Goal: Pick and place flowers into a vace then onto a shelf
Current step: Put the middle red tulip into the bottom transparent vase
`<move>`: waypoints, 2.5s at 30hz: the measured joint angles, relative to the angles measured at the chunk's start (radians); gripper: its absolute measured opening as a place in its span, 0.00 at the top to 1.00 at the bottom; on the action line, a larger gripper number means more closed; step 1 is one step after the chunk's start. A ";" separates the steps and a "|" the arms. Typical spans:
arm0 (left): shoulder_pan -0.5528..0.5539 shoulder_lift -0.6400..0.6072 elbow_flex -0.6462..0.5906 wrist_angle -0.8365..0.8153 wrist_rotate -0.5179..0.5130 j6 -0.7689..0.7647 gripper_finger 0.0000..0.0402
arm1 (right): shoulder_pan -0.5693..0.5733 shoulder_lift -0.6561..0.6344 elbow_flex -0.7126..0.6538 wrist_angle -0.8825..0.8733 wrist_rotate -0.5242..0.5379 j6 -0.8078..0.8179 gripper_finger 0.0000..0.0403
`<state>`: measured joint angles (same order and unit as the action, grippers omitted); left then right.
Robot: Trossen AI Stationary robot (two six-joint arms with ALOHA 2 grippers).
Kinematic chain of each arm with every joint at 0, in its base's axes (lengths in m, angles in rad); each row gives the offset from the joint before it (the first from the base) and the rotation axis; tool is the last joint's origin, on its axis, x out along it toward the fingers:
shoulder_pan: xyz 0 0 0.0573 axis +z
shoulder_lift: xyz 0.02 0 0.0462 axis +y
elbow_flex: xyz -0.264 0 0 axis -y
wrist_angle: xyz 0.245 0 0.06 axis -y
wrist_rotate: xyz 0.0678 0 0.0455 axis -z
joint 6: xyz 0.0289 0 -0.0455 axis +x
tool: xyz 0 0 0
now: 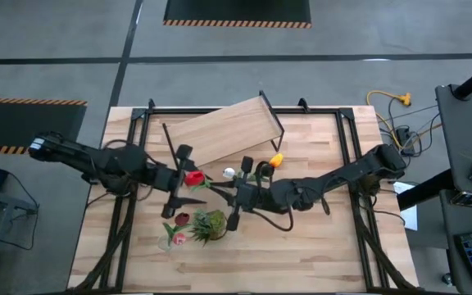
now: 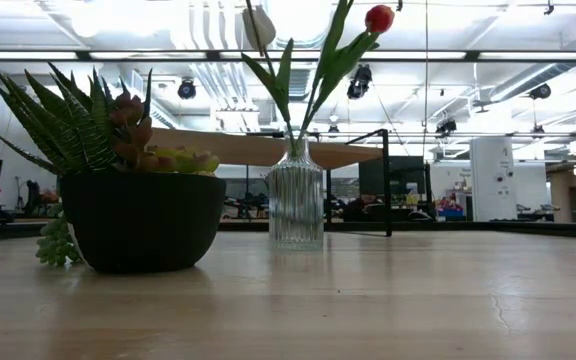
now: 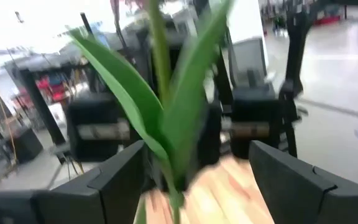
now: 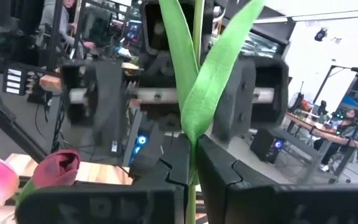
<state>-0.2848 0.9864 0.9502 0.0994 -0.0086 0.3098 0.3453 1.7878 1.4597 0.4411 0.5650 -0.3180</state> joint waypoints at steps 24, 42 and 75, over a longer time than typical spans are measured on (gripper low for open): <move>0.004 0.055 -0.001 0.191 -0.131 0.000 0.59 | -0.008 -0.008 0.000 -0.026 -0.025 0.003 0.97; 0.005 0.005 -0.001 0.222 -0.134 -0.015 1.00 | -0.007 -0.116 -0.001 -0.254 -0.016 0.129 0.80; -0.031 -0.106 0.360 -0.581 -0.300 -0.319 1.00 | 0.259 -0.402 -0.239 -0.913 0.260 0.526 0.56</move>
<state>-0.3157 0.8803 1.3098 -0.4818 -0.3082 -0.0090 0.6044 1.3855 1.2212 -0.4722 0.8253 0.2077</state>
